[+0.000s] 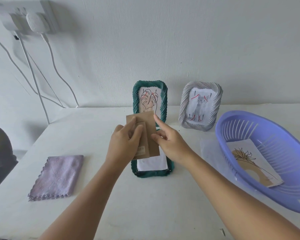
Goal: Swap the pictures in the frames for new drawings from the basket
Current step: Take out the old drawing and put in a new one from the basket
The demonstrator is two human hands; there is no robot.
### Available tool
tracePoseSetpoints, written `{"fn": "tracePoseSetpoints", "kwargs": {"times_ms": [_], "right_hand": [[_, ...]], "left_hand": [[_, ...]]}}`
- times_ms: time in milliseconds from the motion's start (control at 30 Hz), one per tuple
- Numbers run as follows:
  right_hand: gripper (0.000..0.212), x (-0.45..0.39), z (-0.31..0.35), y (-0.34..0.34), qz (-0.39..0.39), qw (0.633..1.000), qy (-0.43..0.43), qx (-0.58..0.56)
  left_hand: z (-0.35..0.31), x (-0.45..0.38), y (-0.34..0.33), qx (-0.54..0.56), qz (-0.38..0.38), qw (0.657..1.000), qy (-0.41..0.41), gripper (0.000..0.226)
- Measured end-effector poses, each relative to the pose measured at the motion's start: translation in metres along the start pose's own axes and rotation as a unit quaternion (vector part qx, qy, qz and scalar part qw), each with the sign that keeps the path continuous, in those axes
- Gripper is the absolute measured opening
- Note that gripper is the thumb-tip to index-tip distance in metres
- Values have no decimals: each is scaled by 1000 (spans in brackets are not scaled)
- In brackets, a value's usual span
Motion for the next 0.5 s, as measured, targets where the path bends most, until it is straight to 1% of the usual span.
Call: {"fn": "tracePoseSetpoints", "kwargs": {"times_ms": [100, 167, 233, 300, 367, 500], "right_hand": [[66, 1, -6, 6, -21, 999, -11, -34], [66, 3, -6, 9, -31, 998, -16, -47], [66, 5, -5, 11, -35, 998, -15, -50], [65, 6, -7, 13, -31, 999, -22, -37], [66, 9, -9, 14, -18, 999, -35, -30], [72, 11, -15, 16, -6, 994, -57, -91]], "left_hand": [[13, -3, 3, 17, 12, 999, 29, 52], [20, -4, 2, 29, 51, 997, 46, 57], [22, -3, 0, 80, 97, 991, 54, 61], [23, -2, -2, 112, 123, 985, 48, 62], [24, -2, -3, 127, 130, 982, 43, 62], [25, -1, -5, 157, 142, 976, 42, 65]]}}
Point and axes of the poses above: each hand's wrist, its own x-axis away from the middle knuckle, its own y-axis out of the back of the hand, z = x × y, the point moved 4 cm from there along -x, towards the middle knuckle
